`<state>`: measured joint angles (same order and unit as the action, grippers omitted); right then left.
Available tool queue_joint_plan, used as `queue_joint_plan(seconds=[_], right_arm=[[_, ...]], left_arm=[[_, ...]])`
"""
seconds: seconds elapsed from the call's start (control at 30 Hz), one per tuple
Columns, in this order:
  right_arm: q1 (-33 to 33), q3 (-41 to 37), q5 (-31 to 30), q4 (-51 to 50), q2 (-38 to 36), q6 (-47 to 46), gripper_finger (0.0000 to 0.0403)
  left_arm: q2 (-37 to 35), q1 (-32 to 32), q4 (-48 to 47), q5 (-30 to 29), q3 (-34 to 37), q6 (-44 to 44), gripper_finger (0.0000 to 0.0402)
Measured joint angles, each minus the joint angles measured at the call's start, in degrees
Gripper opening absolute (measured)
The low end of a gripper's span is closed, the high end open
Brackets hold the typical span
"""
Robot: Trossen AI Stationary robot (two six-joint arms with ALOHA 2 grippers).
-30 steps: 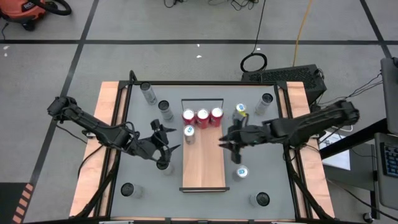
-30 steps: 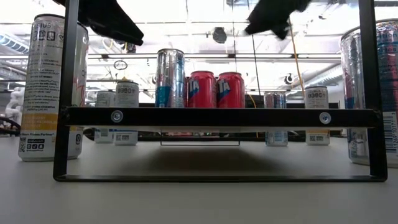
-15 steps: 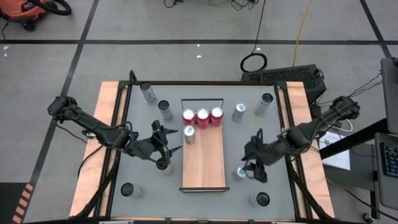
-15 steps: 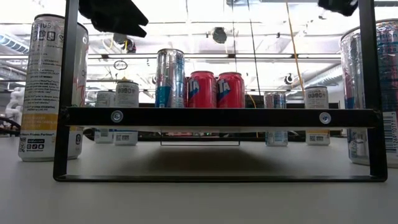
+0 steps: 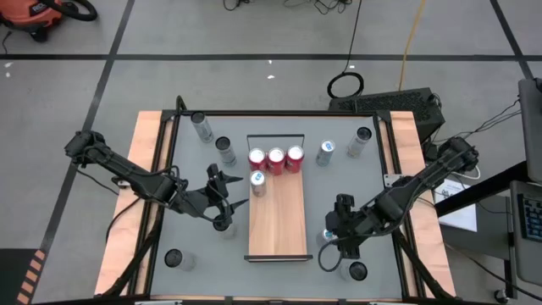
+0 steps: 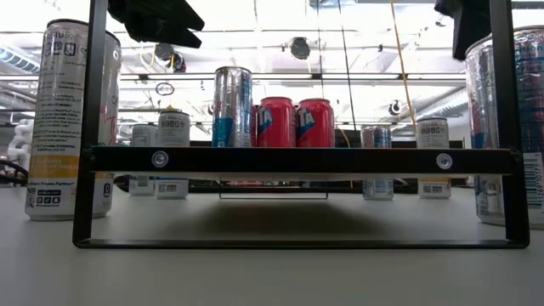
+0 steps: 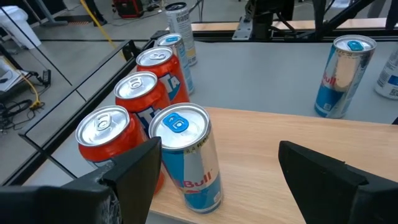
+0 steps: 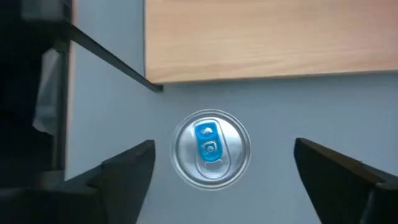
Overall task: Place canned beverage on shelf
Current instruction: Put the bottom blue soda can aligned with the other blue soda can on the shelf
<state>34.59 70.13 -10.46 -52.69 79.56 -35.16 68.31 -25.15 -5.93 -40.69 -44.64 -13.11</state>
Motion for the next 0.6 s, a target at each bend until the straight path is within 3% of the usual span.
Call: queue_joint_plan(seconds=[0.6], right_arm=[[-1.64, 0.0, 4.74, 0.53, 7.02, 1.19, 0.0363]], left_arm=[[0.0, 0.0, -0.16, -0.13, 0.0, 0.49, 0.0319]])
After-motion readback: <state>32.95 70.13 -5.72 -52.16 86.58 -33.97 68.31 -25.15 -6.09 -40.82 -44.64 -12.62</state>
